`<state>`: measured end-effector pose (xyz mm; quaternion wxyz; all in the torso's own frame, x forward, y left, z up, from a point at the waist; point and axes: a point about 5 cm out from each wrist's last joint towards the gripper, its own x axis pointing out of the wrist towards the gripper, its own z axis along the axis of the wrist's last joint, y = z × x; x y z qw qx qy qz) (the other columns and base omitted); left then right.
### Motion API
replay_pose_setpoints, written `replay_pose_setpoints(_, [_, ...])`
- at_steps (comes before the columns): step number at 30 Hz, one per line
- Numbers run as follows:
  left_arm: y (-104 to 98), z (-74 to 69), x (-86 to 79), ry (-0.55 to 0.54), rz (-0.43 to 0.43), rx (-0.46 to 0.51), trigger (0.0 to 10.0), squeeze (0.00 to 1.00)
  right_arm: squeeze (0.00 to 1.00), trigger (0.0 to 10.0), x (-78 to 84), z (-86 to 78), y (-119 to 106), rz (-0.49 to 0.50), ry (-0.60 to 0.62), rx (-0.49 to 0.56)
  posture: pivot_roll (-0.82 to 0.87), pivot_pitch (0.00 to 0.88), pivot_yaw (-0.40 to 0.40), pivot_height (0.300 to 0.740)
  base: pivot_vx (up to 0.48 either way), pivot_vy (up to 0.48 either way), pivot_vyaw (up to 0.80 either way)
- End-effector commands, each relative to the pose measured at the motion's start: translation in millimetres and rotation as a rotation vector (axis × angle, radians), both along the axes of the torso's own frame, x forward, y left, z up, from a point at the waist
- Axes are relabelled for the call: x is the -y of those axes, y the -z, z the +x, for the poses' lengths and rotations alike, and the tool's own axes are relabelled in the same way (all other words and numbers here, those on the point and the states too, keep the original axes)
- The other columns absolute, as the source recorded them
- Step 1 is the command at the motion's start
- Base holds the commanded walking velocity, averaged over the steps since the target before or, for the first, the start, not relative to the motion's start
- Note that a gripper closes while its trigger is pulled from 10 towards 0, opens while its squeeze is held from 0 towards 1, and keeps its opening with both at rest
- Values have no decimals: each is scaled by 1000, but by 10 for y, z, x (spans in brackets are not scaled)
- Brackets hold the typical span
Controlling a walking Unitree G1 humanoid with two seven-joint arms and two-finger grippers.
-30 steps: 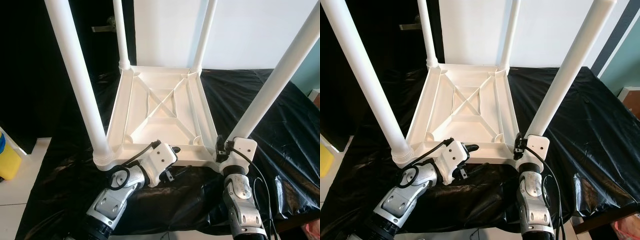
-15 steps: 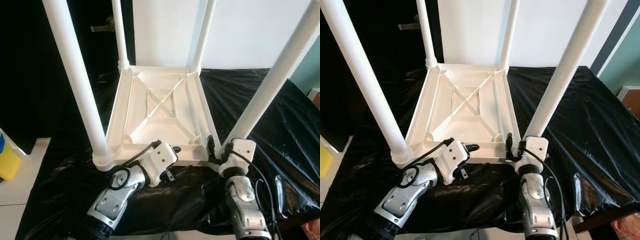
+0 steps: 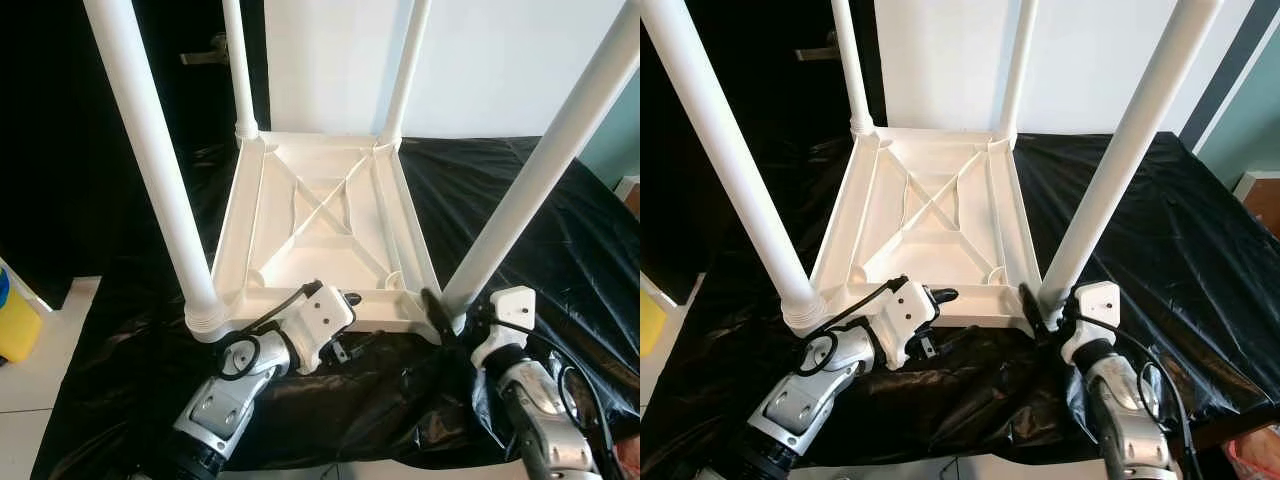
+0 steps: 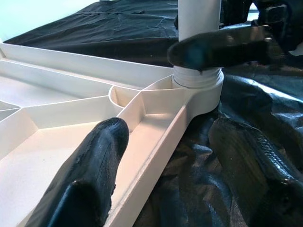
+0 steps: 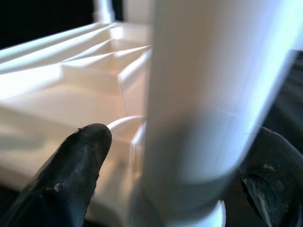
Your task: Building children table
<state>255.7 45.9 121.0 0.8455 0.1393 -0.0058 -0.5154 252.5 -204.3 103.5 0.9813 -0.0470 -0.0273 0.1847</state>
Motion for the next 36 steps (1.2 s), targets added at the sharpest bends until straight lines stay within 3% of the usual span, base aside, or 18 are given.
replay_pose_setpoints(1, [1,-14,31,17,9,6,10000,0,0,10000,16,37,-7,-11,-50,-8,-22,0,-30,740,0,0,0])
replay_pose_setpoints(10, [-7,-4,30,26,10,7,10000,0,0,10000,10,259,-39,-96,-168,-15,-26,0,-22,740,0,0,0])
replay_pose_setpoints(11, [-7,-2,27,25,11,8,10000,0,0,5059,-2,271,-37,-102,-187,-17,-21,0,-26,740,0,0,0])
replay_pose_setpoints(15, [-8,2,22,23,13,10,10000,0,0,5059,-15,297,-32,-112,-224,-19,-21,0,-26,740,0,0,0])
replay_pose_setpoints(16, [-9,4,20,23,13,9,10000,0,0,3765,-15,302,-30,-115,-228,-19,-19,0,-27,740,0,0,0])
replay_pose_setpoints(17, [-10,5,18,23,12,9,10000,0,0,1333,-15,308,-28,-117,-233,-19,-19,0,-27,740,0,0,0])
replay_pose_setpoints(18, [-11,9,13,20,12,9,10000,0,0,0,-17,315,-24,-122,-243,-18,-15,0,-30,740,0,0,0])
replay_pose_setpoints(27, [-8,6,10,11,10,8,10000,0,0,0,13,291,52,-121,-241,-35,-18,0,-25,740,0,0,0])
replay_pose_setpoints(28, [-9,8,12,12,11,8,10000,0,0,4157,23,275,67,-110,-217,-41,-20,0,-22,740,0,0,0])
replay_pose_setpoints(29, [-10,10,13,13,12,8,10000,0,0,4157,31,266,76,-103,-200,-45,-20,0,-22,740,0,0,0])
replay_pose_setpoints(30, [-11,11,13,14,12,7,10000,0,0,10000,37,255,85,-91,-176,-47,-21,0,-24,740,0,0,0])
replay_pose_setpoints(36, [-9,1,12,17,11,4,10000,0,0,10000,56,224,93,-72,-45,-36,-22,0,-22,740,0,0,0])
